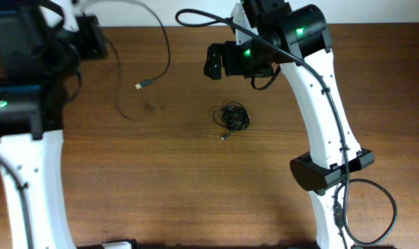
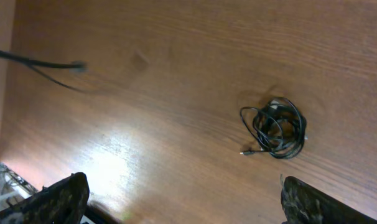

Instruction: Untangle cables

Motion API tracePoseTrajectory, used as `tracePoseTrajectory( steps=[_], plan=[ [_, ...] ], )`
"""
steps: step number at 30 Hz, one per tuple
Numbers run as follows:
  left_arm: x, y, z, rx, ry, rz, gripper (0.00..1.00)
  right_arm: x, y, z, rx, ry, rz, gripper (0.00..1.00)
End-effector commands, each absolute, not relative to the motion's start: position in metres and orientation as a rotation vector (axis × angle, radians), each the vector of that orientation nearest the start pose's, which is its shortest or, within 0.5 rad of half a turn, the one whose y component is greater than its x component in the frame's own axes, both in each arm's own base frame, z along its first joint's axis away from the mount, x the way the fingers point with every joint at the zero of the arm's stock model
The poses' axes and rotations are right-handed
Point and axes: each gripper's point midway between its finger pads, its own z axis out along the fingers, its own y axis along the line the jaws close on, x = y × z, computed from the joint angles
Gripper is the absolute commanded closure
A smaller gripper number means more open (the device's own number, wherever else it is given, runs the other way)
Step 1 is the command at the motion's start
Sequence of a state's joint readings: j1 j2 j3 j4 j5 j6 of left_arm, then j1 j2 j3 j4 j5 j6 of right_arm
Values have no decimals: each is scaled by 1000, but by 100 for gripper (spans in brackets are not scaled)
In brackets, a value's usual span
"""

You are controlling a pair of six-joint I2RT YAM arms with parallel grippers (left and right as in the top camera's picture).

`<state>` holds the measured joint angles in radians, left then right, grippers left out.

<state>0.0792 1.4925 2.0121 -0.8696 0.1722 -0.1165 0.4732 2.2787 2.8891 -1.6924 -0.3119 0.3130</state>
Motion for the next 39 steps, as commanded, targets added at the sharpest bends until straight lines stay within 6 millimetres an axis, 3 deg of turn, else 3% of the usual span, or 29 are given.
tracePoseTrajectory(
  steps=[1, 4, 7, 9, 13, 16, 18, 21, 23, 24, 25, 26, 27, 29, 32, 35, 39],
  plan=[
    [422, 11, 518, -72, 1782, -140, 100, 380, 279, 294, -420, 2714, 671, 1],
    [462, 11, 544, -48, 1659, -140, 100, 363, 300, 284, -533, 2734, 667, 1],
    [513, 15, 534, -50, 1598, -143, 100, 344, 317, 264, -629, 2797, 648, 1],
    [544, 21, 510, -61, 1614, -135, 100, 337, 320, 251, -660, 2841, 629, 2],
    [608, 30, 417, -80, 1762, -148, 100, 348, 306, 246, -603, 2865, 616, 2],
    [628, 30, 373, -83, 1836, -165, 100, 354, 300, 246, -577, 2867, 613, 2],
    [638, 58, 344, -149, 1879, -103, 100, 353, 301, 246, -581, 2867, 613, 2],
    [644, 115, 305, -186, 1939, 43, 100, 349, 304, 244, -597, 2877, 612, 2],
    [637, 176, 274, -259, 1996, 274, 99, 345, 308, 241, -612, 2886, 623, 2],
    [633, 196, 264, -280, 2015, 338, 95, 342, 310, 239, -621, 2894, 623, 2],
    [628, 217, 250, -289, 2041, 389, 69, 340, 311, 237, -627, 2903, 624, 1],
    [624, 235, 237, -296, 2067, 418, 32, 339, 312, 235, -632, 2911, 620, 2],
    [618, 255, 220, -330, 2100, 432, 1, 336, 313, 231, -641, 2925, 615, 2],
    [600, 285, 181, -395, 2194, 446, 1, 331, 315, 225, -651, 2950, 604, 1],
    [575, 308, 153, -463, 2290, 450, 1, 328, 313, 214, -651, 2990, 587, 1],
    [560, 309, 140, -484, 2365, 431, 1, 323, 314, 207, -664, 3019, 574, 1],
    [557, 258, 118, -388, 2478, 98, 1, 314, 320, 201, -699, 3039, 563, 2]
  ],
)
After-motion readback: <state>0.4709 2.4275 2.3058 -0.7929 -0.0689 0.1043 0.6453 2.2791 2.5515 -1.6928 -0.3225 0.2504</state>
